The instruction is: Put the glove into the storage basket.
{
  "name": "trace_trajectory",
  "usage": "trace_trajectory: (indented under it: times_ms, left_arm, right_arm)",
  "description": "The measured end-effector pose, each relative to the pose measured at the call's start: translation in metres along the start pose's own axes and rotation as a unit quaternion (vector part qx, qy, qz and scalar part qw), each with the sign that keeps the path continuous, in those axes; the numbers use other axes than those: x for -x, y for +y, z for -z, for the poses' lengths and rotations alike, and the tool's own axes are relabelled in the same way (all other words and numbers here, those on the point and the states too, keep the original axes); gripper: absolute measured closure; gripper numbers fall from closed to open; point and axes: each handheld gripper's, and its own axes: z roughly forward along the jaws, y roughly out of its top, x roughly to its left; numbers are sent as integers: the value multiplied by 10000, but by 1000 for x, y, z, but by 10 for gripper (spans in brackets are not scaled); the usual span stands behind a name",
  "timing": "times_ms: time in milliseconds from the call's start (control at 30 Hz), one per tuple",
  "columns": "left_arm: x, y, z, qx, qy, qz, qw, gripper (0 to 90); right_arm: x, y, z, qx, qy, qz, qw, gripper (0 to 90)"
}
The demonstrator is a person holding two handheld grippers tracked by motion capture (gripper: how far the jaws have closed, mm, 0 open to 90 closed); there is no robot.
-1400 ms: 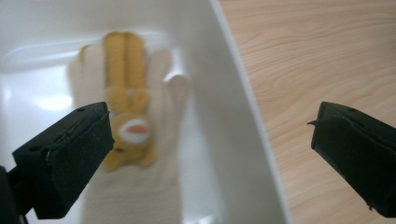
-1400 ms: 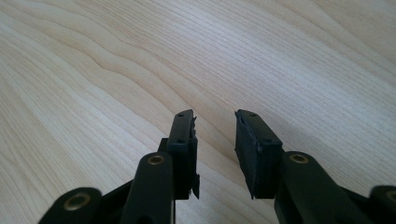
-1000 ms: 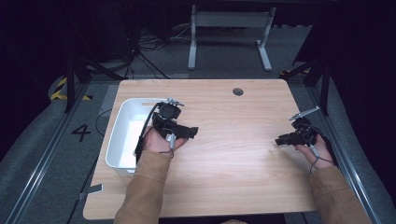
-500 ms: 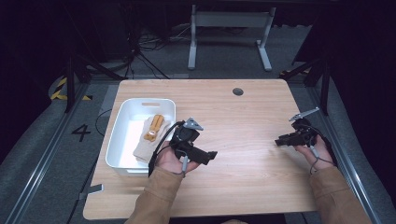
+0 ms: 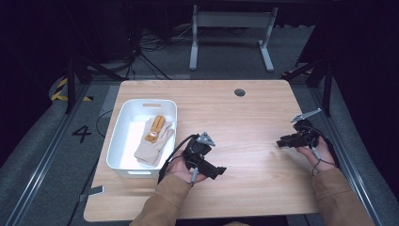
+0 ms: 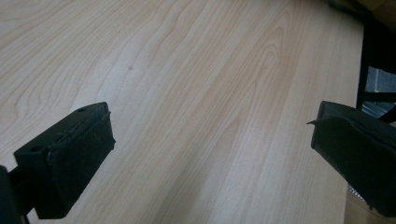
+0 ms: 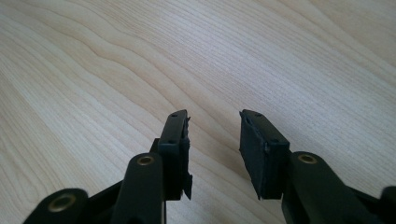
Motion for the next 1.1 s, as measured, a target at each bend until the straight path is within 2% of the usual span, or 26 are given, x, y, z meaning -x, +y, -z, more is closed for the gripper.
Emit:
trace_trajectory:
  times_ms: [133, 367, 433, 500, 633, 767, 867, 967, 1100]
  left_arm:
    - [-2, -5, -12, -62, -110, 9, 9999, 0]
    - [-1, -11, -24, -65, 32, -394, 9992, 0]
    - [-2, -15, -26, -45, 31, -450, 9990, 0]
    - [-5, -17, -28, -56, 147, -468, 9988, 0]
    - [-9, -24, -36, -219, 338, -481, 9980, 0]
    - [-9, -26, -39, -193, 475, -490, 9975, 0]
    - [-10, -26, -42, -371, 860, -375, 9949, 0]
    - [-14, -28, -41, -373, 816, -250, 9956, 0]
    - [-14, -28, -40, -283, 723, -223, 9967, 0]
  right_arm:
    - [0, 0, 0, 33, -6, 29, 10000, 627]
    - [-1, -1, -4, 9, -15, 66, 10000, 624]
    - [-2, -1, -6, -18, -4, 86, 10000, 624]
    - [-3, -1, -7, -20, -16, 82, 10000, 623]
    - [-3, -1, -10, -49, -34, 143, 9999, 616]
    - [-4, -1, -11, -86, -55, 160, 9998, 614]
    - [-4, -1, -13, -102, -77, 190, 9997, 614]
    - [-4, -1, -14, -120, -89, 187, 9997, 614]
    - [-4, 0, -15, -139, -94, 191, 9997, 614]
